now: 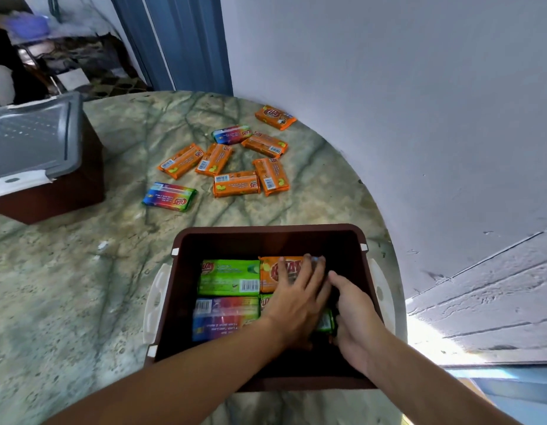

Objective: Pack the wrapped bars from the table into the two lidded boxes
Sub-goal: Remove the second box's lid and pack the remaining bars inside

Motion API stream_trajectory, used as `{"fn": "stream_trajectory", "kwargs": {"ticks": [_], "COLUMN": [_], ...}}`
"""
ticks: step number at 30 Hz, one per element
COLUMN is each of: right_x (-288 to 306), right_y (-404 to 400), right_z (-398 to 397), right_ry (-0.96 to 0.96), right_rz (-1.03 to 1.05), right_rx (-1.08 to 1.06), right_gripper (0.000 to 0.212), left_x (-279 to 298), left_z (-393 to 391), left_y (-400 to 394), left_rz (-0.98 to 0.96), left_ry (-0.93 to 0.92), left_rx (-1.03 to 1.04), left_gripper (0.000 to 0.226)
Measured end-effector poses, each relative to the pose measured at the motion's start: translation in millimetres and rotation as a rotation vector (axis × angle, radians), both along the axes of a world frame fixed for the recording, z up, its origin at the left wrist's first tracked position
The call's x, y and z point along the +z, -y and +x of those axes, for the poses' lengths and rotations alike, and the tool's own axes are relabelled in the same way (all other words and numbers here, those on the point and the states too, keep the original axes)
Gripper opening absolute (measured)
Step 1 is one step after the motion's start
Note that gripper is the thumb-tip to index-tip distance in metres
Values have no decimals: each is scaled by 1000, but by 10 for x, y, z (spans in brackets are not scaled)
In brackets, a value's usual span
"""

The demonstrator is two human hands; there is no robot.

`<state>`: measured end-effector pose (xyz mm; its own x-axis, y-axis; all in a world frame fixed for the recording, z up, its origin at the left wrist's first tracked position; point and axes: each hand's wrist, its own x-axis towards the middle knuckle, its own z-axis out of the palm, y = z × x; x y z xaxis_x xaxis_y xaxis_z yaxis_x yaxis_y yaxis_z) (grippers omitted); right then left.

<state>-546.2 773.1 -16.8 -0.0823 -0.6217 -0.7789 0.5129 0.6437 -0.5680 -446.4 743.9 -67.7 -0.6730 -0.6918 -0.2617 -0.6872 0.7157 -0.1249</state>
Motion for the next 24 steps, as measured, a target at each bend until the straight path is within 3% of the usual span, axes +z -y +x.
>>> {"fn": "stream_trajectory", "kwargs": {"ticks": [4,6,9,12,15,18,19,24], "right_x": [-106,-126,-96,-29,12,51,74,-162], "right_y": [-46,-42,21,59,21,35,87,183], "right_z": [22,29,53,65,30,21,25,204], "right_ry": [-70,-91,30,4,-367,-1252,-1405,-1692], "right_rz": [24,33,82,77,-117,-540,-610,-628], "right_rx": [16,11,51,229,585,1281,1410,1794], "right_gripper": [42,42,36,34,71,99,105,139], "left_x": [-32,-12,120,284,405,424,407,329], "left_z": [2,31,228,555,898,1080,1097,1067], "left_y": [3,16,80,110,57,4,-3,24], "left_rz": [-5,24,52,101,78,84,94,55], "left_ry": [30,13,-37,-5,102,200,218,215], "left_rx": [-47,-66,-87,-52,67,189,220,270], "left_gripper": [108,111,124,129,130,130,130,128]}}
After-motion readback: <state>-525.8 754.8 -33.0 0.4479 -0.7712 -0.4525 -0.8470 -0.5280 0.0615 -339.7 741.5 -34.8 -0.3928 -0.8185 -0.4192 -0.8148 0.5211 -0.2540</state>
